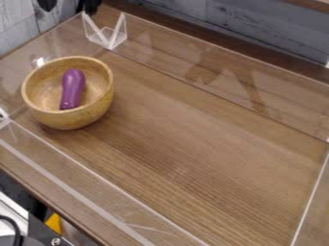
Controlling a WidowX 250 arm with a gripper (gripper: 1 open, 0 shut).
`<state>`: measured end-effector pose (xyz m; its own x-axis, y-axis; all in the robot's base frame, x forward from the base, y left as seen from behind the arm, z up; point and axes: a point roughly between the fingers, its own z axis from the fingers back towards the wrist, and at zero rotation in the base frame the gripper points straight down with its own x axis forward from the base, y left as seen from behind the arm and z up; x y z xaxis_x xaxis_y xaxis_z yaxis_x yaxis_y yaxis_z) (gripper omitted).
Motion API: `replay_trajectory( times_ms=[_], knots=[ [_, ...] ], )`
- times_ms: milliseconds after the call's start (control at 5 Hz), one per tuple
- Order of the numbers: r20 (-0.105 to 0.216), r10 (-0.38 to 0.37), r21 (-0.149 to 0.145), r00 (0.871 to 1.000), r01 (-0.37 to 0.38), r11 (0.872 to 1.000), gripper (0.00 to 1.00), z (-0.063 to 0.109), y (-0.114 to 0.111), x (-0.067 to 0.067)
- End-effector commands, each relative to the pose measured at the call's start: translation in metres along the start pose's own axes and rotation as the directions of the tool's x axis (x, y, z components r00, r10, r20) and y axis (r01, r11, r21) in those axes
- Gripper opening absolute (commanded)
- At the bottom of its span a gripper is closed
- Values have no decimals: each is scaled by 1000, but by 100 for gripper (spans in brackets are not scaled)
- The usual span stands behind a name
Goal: Remove the purple eggplant from inside the brown bowl and put it on the table
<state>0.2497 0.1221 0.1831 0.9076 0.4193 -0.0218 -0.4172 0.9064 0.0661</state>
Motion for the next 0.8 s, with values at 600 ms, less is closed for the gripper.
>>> replay_trajectory(
  times_ms=[600],
  knots=[
    [47, 231, 47, 972, -233, 971, 100, -30, 19, 3]
  ],
)
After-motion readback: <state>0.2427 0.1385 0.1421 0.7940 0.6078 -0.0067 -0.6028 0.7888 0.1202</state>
